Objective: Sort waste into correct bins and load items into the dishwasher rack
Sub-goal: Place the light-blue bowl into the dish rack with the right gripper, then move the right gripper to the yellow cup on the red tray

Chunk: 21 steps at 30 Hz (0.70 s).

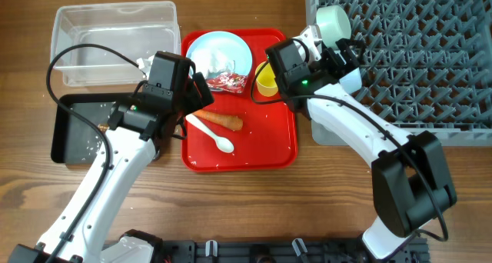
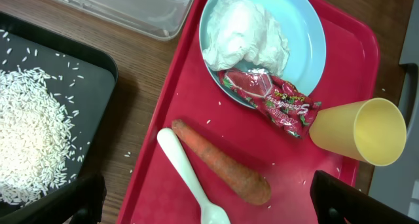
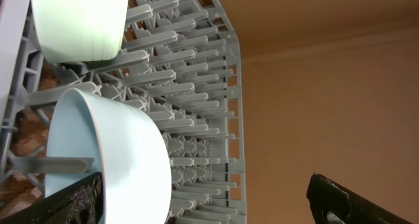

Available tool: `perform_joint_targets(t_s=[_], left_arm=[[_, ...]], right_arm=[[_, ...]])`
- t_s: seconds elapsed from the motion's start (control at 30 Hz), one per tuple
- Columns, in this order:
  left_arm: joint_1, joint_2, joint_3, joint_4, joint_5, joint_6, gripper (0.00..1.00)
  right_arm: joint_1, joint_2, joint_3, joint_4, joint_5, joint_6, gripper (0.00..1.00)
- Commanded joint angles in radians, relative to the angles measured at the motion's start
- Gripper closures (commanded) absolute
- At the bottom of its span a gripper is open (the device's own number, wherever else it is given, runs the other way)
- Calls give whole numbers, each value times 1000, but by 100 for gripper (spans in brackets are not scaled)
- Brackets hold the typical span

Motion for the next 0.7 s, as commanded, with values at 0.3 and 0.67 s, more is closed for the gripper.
perform_joint_targets(t_s=[0.3, 0.67], left_arm=[[6, 6, 6, 0, -6, -6, 0], [6, 6, 6, 0, -6, -6, 0]], right_arm=[[0, -3, -6, 51, -310, 71, 0], [0, -69, -5, 30, -500, 201, 0]])
